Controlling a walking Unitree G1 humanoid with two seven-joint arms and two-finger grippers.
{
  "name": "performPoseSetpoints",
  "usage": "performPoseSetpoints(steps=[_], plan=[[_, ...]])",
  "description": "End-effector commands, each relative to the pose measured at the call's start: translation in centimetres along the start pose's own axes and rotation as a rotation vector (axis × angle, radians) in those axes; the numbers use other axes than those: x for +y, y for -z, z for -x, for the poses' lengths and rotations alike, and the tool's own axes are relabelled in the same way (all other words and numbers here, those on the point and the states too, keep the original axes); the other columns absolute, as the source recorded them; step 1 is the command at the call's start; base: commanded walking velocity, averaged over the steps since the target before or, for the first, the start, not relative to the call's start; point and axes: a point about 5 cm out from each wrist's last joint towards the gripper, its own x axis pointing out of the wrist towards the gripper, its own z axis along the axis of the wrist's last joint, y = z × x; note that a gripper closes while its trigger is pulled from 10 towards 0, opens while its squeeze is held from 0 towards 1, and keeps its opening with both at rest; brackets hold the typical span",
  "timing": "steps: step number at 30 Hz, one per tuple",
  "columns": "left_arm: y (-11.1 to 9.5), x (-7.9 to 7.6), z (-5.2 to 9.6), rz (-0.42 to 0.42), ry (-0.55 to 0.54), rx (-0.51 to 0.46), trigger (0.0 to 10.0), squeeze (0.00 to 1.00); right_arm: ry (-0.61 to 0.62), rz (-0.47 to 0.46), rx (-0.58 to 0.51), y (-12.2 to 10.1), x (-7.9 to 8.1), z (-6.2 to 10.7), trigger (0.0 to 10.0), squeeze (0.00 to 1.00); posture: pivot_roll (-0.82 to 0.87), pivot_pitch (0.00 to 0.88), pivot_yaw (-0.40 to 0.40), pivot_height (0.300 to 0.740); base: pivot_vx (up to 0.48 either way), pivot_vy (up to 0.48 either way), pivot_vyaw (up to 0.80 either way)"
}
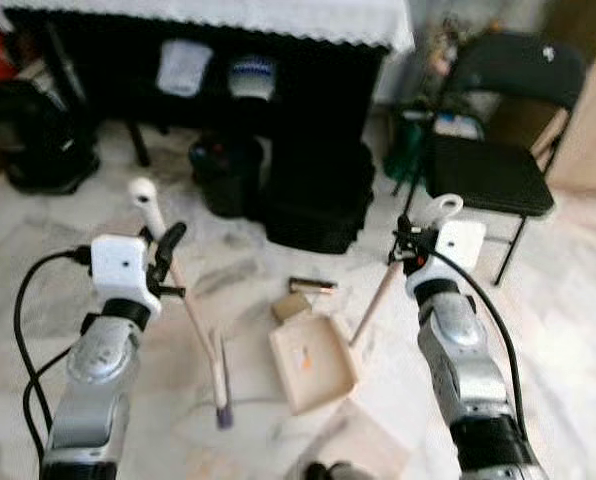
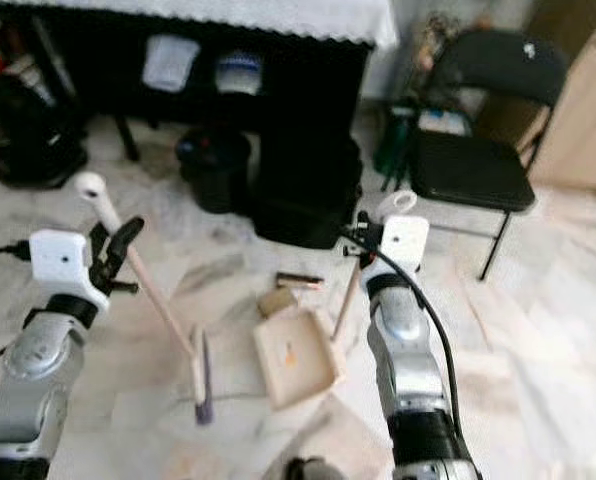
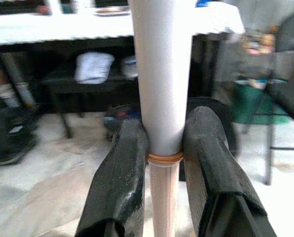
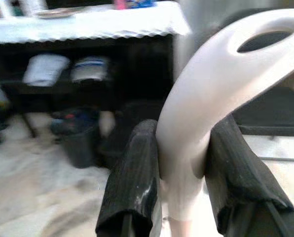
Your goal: Sweep floor
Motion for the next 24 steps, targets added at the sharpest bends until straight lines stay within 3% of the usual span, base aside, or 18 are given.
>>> performPoseSetpoints(steps=[1,11,24], plan=[[-0.64,0.01,-0.13,-0.019,0.005,-0.039,10.0,0.00,0.004,-0.011,-0.061,-1.23,0.05,-0.15,10.0,0.00,-0.08,0.125,-0.027,0.740,0.000,0.000,-0.78],[-0.44,-0.01,-0.13,-0.018,-0.004,-0.034,10.0,0.00,0.007,-0.014,-0.070,-1.39,-0.15,-0.24,10.0,0.00,-0.08,0.139,-0.033,0.740,0.000,0.000,-0.71],[-0.17,0.18,-0.17,-0.020,-0.009,-0.016,10.0,0.00,0.006,-0.010,-0.088,-1.76,-0.07,-0.47,10.0,0.00,-0.08,0.160,-0.039,0.740,0.000,0.000,0.00]])
